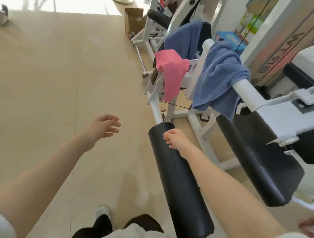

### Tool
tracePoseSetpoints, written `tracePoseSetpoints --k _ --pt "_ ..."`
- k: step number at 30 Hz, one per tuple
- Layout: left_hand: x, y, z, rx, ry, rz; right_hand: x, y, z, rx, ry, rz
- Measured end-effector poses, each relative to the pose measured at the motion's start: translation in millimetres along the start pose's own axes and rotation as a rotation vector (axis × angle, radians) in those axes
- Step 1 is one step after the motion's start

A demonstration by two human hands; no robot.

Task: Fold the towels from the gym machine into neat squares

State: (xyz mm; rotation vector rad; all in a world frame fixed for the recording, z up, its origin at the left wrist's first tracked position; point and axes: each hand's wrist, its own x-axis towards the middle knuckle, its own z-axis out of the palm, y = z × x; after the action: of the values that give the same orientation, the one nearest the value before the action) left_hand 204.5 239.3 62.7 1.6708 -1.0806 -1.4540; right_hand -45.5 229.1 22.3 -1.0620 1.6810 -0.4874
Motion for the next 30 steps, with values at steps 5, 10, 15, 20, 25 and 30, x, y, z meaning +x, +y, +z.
tracePoseSetpoints --k 5,10,15,20,25,30 --pt "64 40 -49 -0.165 -0.024 -0.055 27 -67 25 -0.038 0.078 -0.127" --pt "131 65 -53 -0.189 -0.102 -0.032 73 -116 21 -0.003 0.183 -0.192" --pt "227 118 -48 -0.197 -0.152 0.037 156 -180 -5 0.166 0.330 -0.265" --pt "325 185 -42 -0.137 -0.196 0.058 239 -255 -42 0.218 0.424 -0.294" --pt "404 237 -32 -0.105 -0.209 0.134 318 -299 -68 0.173 0.476 -0.259" --pt "460 255 -33 -0.065 -0.245 0.224 374 -312 -66 0.179 0.538 -0.111"
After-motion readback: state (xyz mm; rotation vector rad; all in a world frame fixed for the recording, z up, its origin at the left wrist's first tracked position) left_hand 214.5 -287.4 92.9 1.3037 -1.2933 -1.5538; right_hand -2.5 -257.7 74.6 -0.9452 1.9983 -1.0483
